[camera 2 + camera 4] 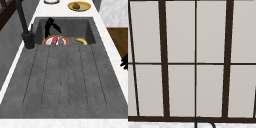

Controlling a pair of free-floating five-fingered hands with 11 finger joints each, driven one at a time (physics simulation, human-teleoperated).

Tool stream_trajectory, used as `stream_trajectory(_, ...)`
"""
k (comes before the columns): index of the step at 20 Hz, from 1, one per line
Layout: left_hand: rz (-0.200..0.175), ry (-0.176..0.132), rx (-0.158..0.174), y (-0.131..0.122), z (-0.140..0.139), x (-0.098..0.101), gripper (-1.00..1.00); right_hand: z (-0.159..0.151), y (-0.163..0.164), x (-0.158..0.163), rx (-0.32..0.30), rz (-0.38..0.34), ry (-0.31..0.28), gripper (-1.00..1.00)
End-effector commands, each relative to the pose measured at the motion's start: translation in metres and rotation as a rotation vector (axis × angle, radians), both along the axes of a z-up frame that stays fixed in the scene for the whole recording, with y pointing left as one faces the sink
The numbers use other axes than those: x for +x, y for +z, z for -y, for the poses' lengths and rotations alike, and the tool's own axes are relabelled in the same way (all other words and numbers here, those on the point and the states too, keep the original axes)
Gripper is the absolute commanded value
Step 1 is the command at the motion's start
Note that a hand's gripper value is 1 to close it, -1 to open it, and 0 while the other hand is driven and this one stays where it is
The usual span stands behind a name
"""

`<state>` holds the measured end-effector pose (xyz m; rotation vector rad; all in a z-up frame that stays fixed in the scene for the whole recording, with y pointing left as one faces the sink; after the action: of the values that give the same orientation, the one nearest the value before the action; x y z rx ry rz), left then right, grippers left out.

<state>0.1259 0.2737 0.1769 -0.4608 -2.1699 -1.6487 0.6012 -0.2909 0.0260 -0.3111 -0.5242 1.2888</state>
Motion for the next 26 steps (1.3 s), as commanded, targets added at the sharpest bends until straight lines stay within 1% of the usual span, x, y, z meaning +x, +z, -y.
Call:
stream_trajectory(1,0.000,0.000,0.000,0.000,0.000,0.000,0.00,-0.005,0.020,-0.020,-0.037,0.016,0.016,-1.00)
stream_trajectory(3,0.000,0.000,0.000,0.000,0.000,0.000,0.00,-0.008,0.022,-0.033,-0.016,0.074,-0.007,-1.00)
stream_trajectory(4,0.000,0.000,0.000,0.000,0.000,0.000,0.00,-0.009,0.025,-0.035,-0.009,0.126,-0.018,-1.00)
stream_trajectory(5,0.000,0.000,0.000,0.000,0.000,0.000,0.00,-0.009,0.026,-0.041,-0.003,0.149,-0.026,-1.00)
stream_trajectory(8,0.000,0.000,0.000,0.000,0.000,0.000,0.00,-0.008,0.027,-0.055,0.005,0.177,-0.052,-1.00)
stream_trajectory(10,0.000,0.000,0.000,0.000,0.000,0.000,0.00,-0.009,0.036,-0.062,0.010,0.234,-0.072,-1.00)
stream_trajectory(11,0.000,0.000,0.000,0.000,0.000,0.000,0.00,-0.010,0.041,-0.063,0.009,0.253,-0.072,-1.00)
stream_trajectory(12,0.000,0.000,0.000,0.000,0.000,0.000,0.00,-0.010,0.046,-0.066,0.009,0.253,-0.075,-1.00)
stream_trajectory(14,0.000,0.000,0.000,0.000,0.000,0.000,0.00,-0.007,0.053,-0.081,0.009,0.281,-0.077,-1.00)
stream_trajectory(18,0.000,0.000,0.000,0.000,0.000,0.000,0.00,-0.008,0.060,-0.103,0.023,0.299,-0.097,-1.00)
stream_trajectory(22,0.000,0.000,0.000,0.000,0.000,0.000,0.00,-0.008,0.068,-0.127,0.029,0.339,-0.112,-1.00)
stream_trajectory(26,0.000,0.000,0.000,0.000,0.000,0.000,0.00,-0.008,0.078,-0.148,0.031,0.353,-0.122,-1.00)
